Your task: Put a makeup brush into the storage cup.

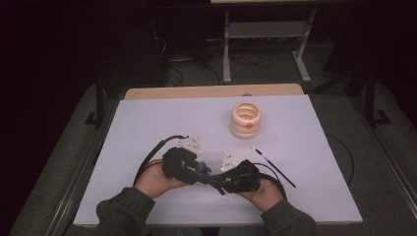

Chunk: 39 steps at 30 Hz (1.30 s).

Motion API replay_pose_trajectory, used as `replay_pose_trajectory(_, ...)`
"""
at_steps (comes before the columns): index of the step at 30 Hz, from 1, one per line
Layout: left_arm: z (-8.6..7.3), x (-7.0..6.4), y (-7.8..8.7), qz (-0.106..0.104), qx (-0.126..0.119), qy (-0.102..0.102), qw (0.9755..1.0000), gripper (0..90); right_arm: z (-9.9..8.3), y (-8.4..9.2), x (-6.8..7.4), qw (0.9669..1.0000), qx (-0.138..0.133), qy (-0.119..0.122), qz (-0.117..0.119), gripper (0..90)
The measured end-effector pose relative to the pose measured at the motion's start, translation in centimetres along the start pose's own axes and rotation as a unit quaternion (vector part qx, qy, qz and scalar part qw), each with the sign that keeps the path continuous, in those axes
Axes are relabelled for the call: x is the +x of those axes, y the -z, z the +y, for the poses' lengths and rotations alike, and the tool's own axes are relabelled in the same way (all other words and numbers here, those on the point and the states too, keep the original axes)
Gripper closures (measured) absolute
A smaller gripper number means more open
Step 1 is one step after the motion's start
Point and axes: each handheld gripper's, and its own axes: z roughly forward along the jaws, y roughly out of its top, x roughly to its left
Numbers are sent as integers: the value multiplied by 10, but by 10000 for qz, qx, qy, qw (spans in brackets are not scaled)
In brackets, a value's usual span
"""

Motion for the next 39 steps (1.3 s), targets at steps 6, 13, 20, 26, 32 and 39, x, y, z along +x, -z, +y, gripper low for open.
replay_pose_trajectory(6, -8, 1, 7, 208, -30, 97, 9997, 561, -9, 7, -8, 9996, -58, -267, 57, 782)
replay_pose_trajectory(13, -22, -1, 11, 349, -152, 136, 9992, 530, -16, 20, -21, 9976, -166, -669, 63, 782)
replay_pose_trajectory(20, -32, 0, 8, 497, -144, 167, 9985, 529, -18, 34, -40, 9956, -201, -914, 24, 782)
replay_pose_trajectory(26, -40, -2, 8, 612, -211, 167, 9978, 511, -17, 43, -52, 9946, -202, -1021, -54, 782)
replay_pose_trajectory(32, -48, -3, 5, 678, -264, 225, 9971, 495, -16, 51, -68, 9933, -171, -1135, -123, 782)
replay_pose_trajectory(39, -55, -1, 2, 674, -322, 240, 9969, 482, -14, 60, -85, 9909, -208, -1308, -247, 782)
